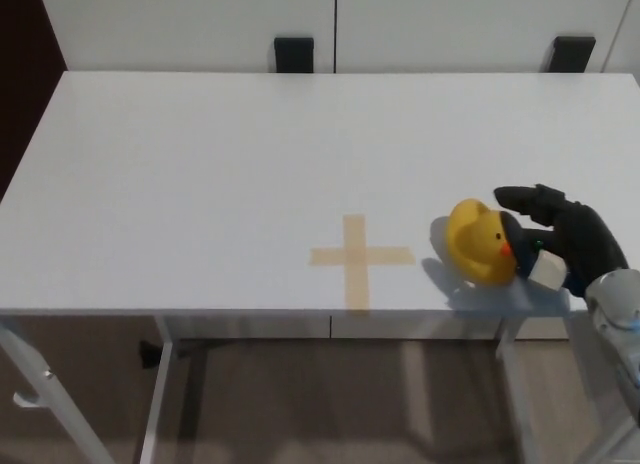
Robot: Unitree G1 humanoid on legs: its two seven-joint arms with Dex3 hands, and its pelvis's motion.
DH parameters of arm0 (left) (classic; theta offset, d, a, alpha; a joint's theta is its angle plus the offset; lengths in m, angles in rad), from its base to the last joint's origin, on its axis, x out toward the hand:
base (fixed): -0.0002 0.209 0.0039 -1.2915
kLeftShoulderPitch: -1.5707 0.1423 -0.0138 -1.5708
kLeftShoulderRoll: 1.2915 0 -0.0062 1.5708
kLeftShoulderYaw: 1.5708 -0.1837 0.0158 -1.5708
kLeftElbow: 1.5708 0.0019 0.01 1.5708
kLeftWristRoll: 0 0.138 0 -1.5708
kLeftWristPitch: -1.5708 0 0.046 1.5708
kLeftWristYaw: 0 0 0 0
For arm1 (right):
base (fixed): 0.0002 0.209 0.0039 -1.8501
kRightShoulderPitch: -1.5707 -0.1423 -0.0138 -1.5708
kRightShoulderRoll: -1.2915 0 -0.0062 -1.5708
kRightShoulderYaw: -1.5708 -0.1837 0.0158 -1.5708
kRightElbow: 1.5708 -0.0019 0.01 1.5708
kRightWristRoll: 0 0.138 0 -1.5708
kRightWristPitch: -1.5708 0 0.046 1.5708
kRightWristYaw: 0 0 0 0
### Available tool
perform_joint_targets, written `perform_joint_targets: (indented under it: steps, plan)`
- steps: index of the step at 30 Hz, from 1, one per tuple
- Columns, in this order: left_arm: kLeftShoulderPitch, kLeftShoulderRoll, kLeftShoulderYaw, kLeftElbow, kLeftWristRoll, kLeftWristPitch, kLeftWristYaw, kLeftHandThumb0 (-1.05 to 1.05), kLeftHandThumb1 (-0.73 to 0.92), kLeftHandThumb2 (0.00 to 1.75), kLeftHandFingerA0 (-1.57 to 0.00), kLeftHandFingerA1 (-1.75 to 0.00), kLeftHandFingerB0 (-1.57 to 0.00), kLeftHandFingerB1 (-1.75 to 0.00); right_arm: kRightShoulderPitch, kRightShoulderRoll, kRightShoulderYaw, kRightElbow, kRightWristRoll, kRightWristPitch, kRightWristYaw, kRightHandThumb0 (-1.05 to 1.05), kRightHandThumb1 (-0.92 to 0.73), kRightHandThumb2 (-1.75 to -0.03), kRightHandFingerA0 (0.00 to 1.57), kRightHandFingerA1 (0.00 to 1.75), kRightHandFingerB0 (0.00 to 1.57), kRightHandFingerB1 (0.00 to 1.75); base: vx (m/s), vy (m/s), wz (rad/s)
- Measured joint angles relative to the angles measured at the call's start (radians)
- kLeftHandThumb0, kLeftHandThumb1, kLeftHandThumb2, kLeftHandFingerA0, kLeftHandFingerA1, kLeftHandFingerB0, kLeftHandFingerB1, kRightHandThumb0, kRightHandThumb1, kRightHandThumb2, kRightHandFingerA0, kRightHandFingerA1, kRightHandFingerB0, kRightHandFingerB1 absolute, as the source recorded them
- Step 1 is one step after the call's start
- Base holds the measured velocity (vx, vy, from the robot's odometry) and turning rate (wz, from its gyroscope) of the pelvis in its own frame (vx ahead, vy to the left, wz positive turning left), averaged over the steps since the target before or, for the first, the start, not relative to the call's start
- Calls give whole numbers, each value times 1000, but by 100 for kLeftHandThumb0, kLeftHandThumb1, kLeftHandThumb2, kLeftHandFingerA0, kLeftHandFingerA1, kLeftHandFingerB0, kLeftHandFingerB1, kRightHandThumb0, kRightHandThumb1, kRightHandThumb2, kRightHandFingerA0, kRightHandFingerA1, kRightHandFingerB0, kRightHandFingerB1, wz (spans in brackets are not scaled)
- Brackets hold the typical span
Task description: The robot uses its right hand to push the yellow duck toy to the center of the white desk.
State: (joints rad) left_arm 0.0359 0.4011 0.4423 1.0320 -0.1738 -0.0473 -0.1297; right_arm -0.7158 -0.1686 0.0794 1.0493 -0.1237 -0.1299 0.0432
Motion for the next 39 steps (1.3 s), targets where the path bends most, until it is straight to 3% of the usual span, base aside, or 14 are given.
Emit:
perform_joint_targets:
  steps: [1, 14, 17, 27, 31, 38, 39]
  plan:
    - [0, 0, -1, 1, 0, 0, 0, -7, 53, 85, -81, -74, -74, -62, 0, 6, 9, -3, -5, 0, 0, -85, -92, -75, 43, 45, 33, 37, 0, 0, 0]
    - [-2, 0, -3, 20, 2, -1, 1, -7, 54, 84, -84, -75, -76, -63, 0, 52, 58, -37, -33, 1, -1, -84, -92, -75, 41, 50, 34, 38, 0, 0, 0]
    - [-3, 0, -3, 27, 2, -1, 1, -3, 49, 98, -82, -75, -75, -63, 0, 65, 60, -40, -33, 4, -1, -83, -92, -75, 39, 49, 33, 38, 0, 0, 0]
    - [-3, 0, -3, 29, 1, -8, 1, -7, 52, 90, -83, -78, -76, -66, 6, 120, 55, -54, -29, 11, -11, -85, -92, -75, 36, 50, 32, 37, 0, 0, 0]
    - [-2, 0, -2, 30, 1, -13, 1, -4, 49, 99, -83, -79, -76, -67, 7, 130, 47, -55, -27, 12, -18, -81, -92, -70, 31, 48, 31, 37, 0, 0, 0]
    - [7, -3, -3, 22, 1, -22, 1, -4, 51, 99, -81, -75, -76, -65, 8, 149, 21, -55, -19, 18, -34, -81, -92, -74, 31, 44, 29, 36, 0, 0, 0]
    - [11, -3, -4, 18, 1, -22, 1, -3, 47, 102, -84, -76, -82, -68, 8, 153, 16, -55, -18, 19, -41, -82, -92, -71, 29, 45, 30, 36, 0, 0, 0]
